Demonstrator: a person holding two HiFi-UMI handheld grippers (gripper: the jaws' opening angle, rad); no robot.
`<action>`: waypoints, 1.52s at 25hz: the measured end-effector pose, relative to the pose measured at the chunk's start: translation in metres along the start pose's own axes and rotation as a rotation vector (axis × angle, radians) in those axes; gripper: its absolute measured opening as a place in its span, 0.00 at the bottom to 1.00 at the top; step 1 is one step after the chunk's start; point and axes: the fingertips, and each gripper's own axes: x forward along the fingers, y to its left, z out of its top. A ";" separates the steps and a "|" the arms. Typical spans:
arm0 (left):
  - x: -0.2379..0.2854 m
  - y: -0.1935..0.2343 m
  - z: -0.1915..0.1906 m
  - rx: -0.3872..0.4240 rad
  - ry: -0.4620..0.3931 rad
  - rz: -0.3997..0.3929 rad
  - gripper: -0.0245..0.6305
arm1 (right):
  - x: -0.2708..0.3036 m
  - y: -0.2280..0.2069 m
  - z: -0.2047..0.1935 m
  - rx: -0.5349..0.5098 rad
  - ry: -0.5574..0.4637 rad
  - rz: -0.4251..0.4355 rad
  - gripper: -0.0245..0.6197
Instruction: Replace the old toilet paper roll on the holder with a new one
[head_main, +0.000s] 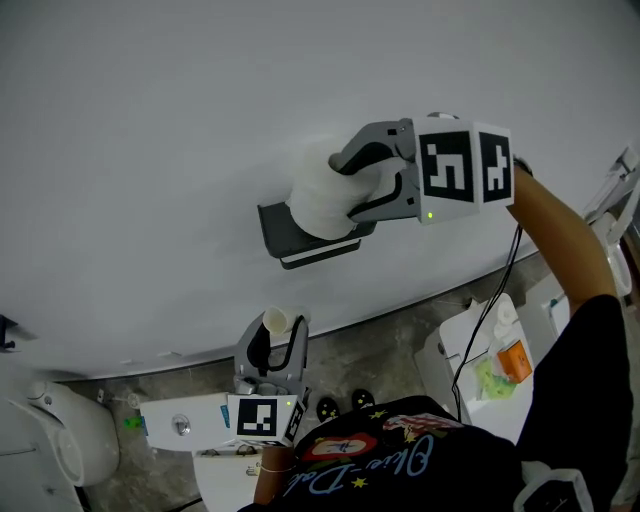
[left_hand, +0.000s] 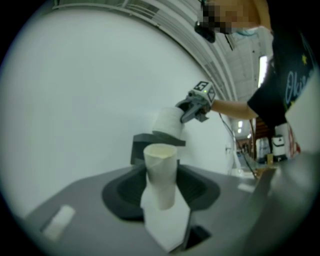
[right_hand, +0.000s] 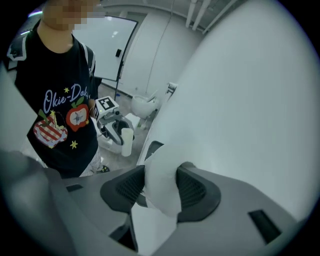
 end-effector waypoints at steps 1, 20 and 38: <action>0.002 -0.001 0.000 0.003 0.004 -0.007 0.32 | -0.006 0.003 0.000 0.024 -0.054 -0.020 0.35; 0.045 -0.044 -0.002 0.076 0.070 -0.148 0.32 | -0.032 0.115 -0.151 0.915 -0.930 -0.549 0.34; 0.020 -0.024 -0.008 0.051 0.092 -0.045 0.32 | 0.084 0.073 -0.073 0.968 -1.072 -0.141 0.33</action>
